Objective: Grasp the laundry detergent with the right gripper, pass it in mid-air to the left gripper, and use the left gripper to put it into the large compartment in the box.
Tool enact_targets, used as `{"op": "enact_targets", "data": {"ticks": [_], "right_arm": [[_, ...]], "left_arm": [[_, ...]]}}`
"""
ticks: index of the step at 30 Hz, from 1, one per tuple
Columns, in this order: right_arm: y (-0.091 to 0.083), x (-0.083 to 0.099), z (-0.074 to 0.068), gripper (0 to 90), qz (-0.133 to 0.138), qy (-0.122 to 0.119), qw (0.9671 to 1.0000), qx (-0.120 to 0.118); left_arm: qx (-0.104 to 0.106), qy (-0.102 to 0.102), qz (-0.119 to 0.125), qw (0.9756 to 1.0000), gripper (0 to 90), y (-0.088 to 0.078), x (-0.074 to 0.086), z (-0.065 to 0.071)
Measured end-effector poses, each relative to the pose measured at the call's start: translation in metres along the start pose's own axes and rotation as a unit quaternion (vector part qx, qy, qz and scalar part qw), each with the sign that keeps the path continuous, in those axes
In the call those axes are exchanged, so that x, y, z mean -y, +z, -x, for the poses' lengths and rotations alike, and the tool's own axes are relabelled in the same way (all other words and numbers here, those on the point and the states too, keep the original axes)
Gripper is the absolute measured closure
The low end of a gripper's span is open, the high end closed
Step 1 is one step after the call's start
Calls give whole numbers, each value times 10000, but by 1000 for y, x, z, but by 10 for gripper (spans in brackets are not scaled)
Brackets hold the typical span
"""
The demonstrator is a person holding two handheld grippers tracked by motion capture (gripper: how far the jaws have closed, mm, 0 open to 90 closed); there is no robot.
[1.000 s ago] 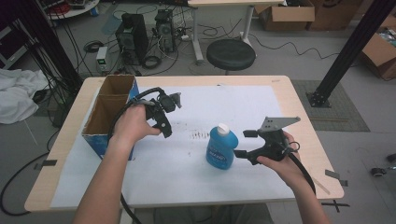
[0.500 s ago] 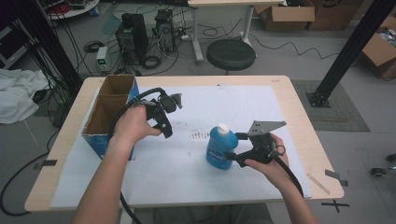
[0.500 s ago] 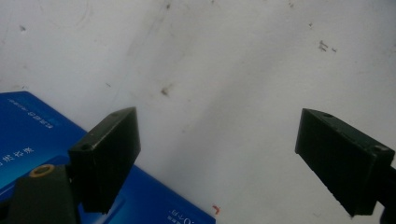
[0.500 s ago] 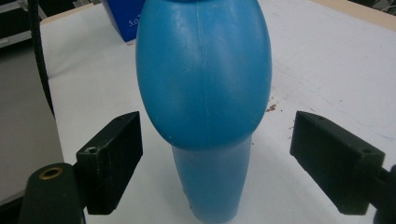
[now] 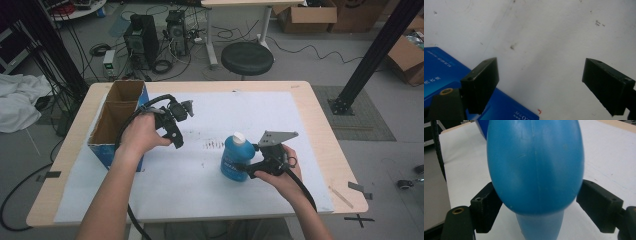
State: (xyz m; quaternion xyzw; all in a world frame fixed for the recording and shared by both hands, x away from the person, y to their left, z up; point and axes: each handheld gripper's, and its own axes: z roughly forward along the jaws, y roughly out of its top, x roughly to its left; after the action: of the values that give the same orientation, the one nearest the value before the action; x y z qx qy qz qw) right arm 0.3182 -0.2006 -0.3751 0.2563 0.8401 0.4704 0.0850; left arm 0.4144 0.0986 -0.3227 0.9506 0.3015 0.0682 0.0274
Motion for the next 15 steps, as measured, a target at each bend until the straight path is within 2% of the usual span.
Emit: {"op": "enact_targets", "data": {"ticks": [15], "right_arm": [[16,2,-1,287,-11,-5,9999,135]], "left_arm": [[24,-30,27,10000,145,0,2,-1]]}}
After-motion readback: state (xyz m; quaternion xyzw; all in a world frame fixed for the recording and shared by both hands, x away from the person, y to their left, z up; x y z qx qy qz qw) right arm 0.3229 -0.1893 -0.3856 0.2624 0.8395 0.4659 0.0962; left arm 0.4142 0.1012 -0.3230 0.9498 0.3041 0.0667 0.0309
